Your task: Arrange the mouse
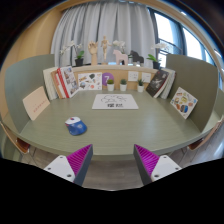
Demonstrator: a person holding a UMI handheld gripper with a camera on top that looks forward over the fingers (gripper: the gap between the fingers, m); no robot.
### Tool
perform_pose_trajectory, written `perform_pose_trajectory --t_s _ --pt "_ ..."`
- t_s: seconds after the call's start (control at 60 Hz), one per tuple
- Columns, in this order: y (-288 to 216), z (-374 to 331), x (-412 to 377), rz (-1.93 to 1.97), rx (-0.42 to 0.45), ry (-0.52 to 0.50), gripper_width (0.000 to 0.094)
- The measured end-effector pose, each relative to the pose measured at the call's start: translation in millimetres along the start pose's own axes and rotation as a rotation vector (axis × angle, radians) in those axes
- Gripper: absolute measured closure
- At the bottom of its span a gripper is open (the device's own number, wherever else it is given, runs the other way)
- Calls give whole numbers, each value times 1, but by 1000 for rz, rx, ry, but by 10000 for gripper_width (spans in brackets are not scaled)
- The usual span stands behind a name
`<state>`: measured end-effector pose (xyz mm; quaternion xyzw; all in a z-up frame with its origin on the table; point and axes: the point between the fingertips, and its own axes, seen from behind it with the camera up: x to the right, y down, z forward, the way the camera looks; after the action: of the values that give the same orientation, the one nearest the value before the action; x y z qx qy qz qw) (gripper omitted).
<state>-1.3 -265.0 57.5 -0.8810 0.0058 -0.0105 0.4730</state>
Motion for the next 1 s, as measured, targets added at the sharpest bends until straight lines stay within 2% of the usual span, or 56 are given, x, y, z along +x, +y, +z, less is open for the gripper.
perform_pose_trajectory --t_s 0.15,0.3,0.567,0.817,0.917,1.0 --pt "0 39 -76 -35 -39 -76 111" --pt "-7 77 -122 -53 -80 -105 115" --pt "-29 144 -147 -75 -140 -83 109" --pt "-48 186 -136 -60 -187 -21 120" --pt "-44 195 -135 -18 -230 -25 189" --pt "-44 197 -135 -4 -247 -33 303"
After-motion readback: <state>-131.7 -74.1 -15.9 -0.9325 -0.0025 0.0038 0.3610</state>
